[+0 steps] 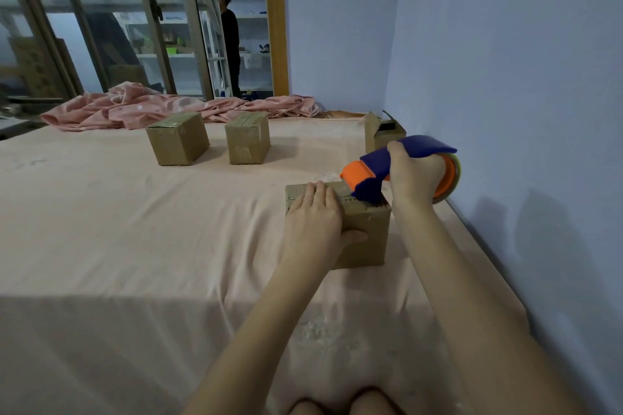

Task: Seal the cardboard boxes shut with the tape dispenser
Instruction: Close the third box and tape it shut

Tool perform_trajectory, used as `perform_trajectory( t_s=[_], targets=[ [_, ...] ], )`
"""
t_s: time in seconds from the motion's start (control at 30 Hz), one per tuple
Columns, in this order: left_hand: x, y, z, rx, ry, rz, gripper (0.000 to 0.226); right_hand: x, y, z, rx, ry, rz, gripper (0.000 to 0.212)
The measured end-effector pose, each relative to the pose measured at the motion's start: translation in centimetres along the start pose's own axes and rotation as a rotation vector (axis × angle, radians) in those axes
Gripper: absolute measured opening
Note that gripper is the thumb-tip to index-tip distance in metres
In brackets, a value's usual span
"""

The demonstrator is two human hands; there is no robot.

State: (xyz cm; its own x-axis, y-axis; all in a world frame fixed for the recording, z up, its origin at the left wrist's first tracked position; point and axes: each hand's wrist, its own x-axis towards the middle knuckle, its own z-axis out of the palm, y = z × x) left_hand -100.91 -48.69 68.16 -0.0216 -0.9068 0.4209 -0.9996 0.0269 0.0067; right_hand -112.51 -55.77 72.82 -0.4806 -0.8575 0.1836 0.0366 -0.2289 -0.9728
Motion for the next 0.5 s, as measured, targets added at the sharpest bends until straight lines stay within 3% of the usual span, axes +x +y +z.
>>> perform_trajectory(
  t_s=[0.13, 0.27, 0.5],
  targets=[
    [-0.1, 0.0, 0.0, -0.007, -0.003, -0.001, 0.097, 0.5, -0.4, -0.6, 0.063, 0.039, 0.049, 0.038],
    [-0.1, 0.0, 0.0, -0.007, 0.006, 0.005, 0.096, 1.3, -1.5, -1.2, -0.027, 0.018, -0.054, 0.033],
    [-0.2, 0.0, 0.0, 0.001, 0.018, 0.006, 0.096, 0.1, -2.2, -0.5, -0.369, -0.061, -0.456, 0.024]
  ],
)
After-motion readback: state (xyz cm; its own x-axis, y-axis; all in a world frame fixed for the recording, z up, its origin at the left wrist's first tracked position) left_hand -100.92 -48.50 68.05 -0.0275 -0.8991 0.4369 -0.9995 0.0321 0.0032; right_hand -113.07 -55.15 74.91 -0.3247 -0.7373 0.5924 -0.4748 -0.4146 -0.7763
